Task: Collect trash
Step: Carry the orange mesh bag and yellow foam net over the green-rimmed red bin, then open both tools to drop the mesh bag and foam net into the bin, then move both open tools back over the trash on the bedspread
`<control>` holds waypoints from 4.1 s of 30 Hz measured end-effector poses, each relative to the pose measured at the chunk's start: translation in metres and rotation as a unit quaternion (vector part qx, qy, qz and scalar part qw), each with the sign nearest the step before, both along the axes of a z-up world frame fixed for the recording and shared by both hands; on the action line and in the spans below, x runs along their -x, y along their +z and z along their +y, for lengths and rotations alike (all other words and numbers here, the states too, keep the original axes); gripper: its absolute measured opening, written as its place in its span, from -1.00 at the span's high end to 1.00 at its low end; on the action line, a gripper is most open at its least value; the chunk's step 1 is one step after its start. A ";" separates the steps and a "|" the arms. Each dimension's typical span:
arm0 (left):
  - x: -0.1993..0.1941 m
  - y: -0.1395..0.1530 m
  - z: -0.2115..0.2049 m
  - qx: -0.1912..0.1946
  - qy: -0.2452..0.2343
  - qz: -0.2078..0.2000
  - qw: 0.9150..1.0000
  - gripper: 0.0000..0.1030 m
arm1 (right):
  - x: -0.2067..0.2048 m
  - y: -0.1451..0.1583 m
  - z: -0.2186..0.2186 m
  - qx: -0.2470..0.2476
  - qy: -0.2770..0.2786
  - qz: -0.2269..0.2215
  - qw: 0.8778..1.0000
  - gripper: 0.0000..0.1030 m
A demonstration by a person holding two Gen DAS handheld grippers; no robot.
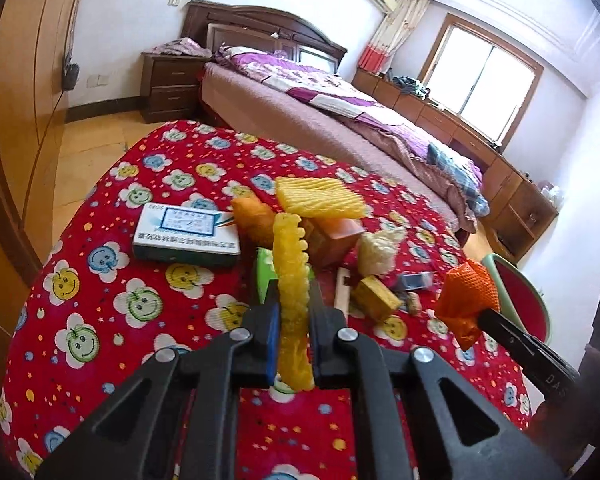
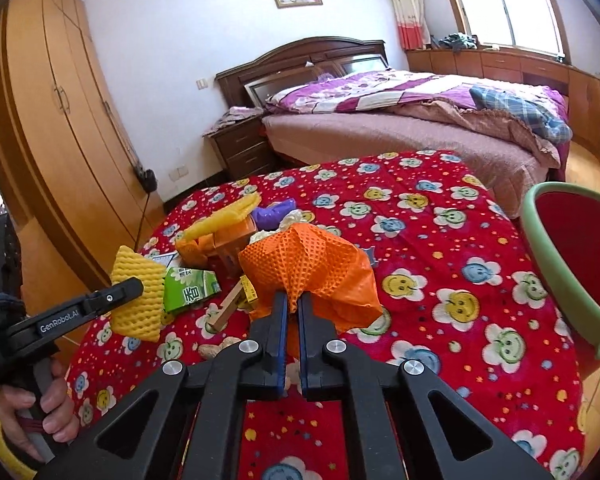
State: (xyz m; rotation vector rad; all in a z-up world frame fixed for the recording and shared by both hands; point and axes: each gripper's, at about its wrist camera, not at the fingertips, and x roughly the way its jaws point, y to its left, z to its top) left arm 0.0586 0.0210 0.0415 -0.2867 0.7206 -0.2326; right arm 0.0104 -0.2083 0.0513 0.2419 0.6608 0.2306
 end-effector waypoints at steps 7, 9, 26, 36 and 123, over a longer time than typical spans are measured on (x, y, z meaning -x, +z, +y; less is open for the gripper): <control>0.012 0.019 -0.031 -0.003 -0.044 -0.018 0.999 0.79 | 0.021 0.009 -0.026 -0.013 -0.024 -0.013 1.000 0.91; 0.012 0.022 -0.042 0.000 -0.059 -0.018 0.998 0.79 | 0.025 0.011 -0.033 -0.014 -0.033 -0.016 0.999 0.91; -0.008 0.036 -0.168 -0.001 -0.198 -0.005 0.980 0.79 | 0.049 0.021 -0.124 -0.020 -0.132 -0.025 0.991 0.91; -0.021 0.035 -0.263 -0.008 -0.269 -0.001 0.963 0.79 | 0.054 0.012 -0.194 -0.003 -0.208 -0.002 0.978 0.91; -0.048 -0.027 -0.030 -0.093 0.052 0.077 0.991 -0.53 | 0.006 -0.019 -0.070 -0.006 -0.082 0.084 0.993 -0.57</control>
